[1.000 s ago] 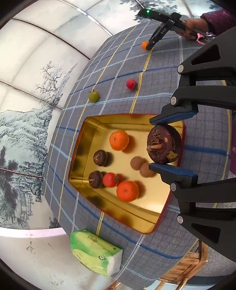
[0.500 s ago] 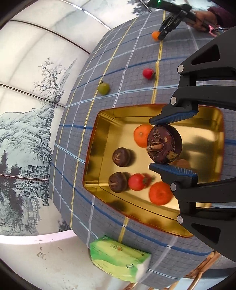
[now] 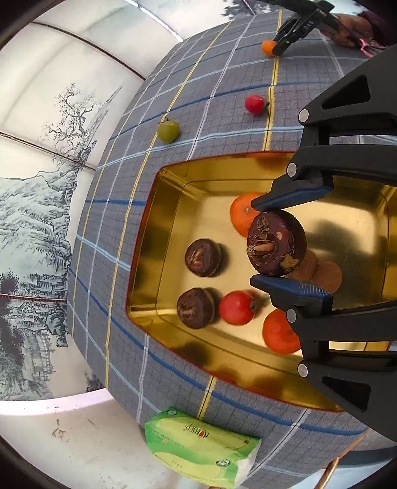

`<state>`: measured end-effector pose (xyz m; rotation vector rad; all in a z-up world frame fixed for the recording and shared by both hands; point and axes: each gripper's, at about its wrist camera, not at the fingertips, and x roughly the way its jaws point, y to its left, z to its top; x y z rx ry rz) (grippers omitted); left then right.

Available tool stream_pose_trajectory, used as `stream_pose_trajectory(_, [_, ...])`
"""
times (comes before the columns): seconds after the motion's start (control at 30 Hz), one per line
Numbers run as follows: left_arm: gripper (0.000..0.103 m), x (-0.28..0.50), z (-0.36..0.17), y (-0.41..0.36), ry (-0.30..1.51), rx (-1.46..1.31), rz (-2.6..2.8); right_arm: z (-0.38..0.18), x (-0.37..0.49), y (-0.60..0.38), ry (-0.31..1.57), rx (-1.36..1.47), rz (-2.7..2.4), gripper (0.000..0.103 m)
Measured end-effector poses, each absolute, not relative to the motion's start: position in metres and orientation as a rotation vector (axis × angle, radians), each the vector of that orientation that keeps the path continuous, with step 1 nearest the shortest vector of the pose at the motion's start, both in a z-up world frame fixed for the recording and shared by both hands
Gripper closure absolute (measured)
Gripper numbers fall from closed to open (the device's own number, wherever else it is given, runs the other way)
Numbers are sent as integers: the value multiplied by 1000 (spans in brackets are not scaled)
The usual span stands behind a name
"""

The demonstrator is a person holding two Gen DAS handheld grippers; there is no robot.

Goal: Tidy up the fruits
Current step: 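Carry the mangosteen into the tin and open the left gripper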

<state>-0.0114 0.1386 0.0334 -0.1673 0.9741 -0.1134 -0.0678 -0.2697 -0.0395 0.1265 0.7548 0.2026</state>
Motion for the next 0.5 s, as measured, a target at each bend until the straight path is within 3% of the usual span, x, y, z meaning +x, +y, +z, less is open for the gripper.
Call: stream_pose_trajectory(0.5, [59, -38, 24, 121, 1025, -165, -175, -39, -67, -270, 755, 126, 203, 64])
